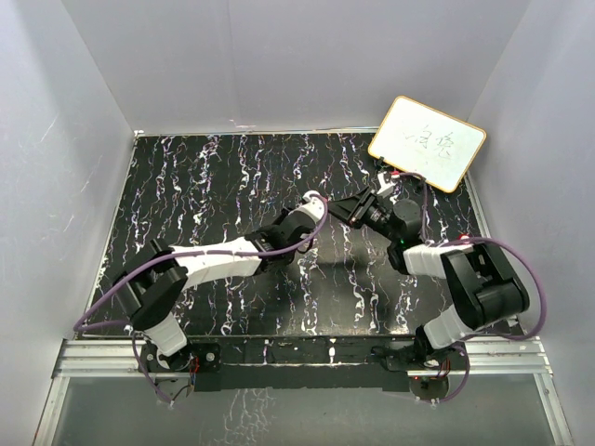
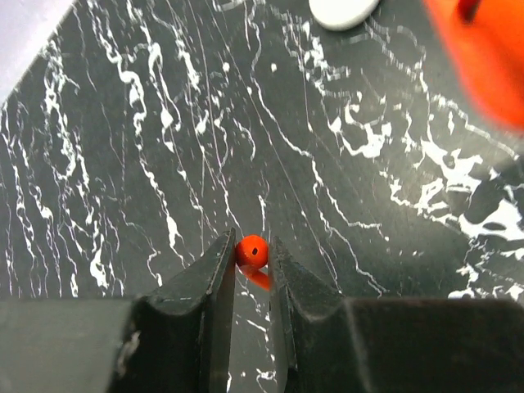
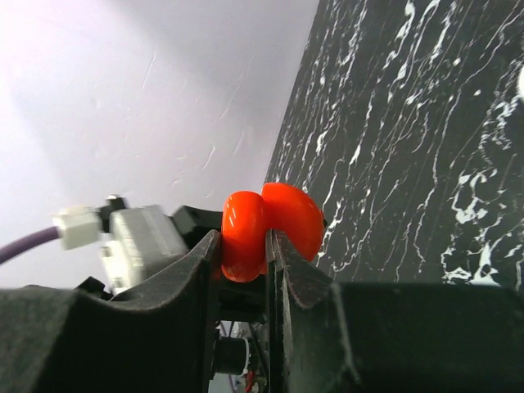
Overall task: Insert the wireless bluetooth earbuds into the charging case
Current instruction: Place the earbud at the center of the board.
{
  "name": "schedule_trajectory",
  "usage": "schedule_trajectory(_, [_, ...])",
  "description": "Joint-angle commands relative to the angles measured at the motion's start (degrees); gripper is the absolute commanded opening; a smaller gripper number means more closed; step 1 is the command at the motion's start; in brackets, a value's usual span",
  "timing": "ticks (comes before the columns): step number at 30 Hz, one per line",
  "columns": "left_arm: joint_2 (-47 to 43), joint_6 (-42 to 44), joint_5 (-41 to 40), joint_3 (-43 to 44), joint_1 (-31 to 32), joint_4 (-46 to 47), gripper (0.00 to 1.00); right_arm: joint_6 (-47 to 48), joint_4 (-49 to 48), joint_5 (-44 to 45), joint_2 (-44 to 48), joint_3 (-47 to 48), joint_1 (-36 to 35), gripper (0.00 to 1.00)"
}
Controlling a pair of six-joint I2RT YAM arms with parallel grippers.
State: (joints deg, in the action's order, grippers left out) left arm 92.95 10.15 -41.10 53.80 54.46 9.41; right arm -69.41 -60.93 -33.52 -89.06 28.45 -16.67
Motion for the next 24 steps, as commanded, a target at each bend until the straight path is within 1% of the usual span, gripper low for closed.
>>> schedule_trajectory(1, [1.4, -7.2, -1.7, 5.4, -0.5, -16.7, 0.0, 6.8, 9.0, 2.8, 6.8, 0.9, 2.3, 0.0])
schedule_trajectory(10, [5.4, -10.6, -2.0, 10.5, -1.2, -28.6, 0.0, 11.3, 19.6, 4.1, 16.4, -0.5, 8.7, 0.0])
schedule_trajectory(17, [10.9, -9.6, -6.8, 14.3, -1.2, -35.6, 0.0, 11.6, 21.3, 2.9, 17.1, 0.7, 11.2, 0.0])
schedule_trajectory(24, [13.2, -8.5, -9.0, 15.8, -1.2, -38.6, 0.0, 12.0, 22.3, 2.0, 17.3, 1.4, 12.9, 0.0])
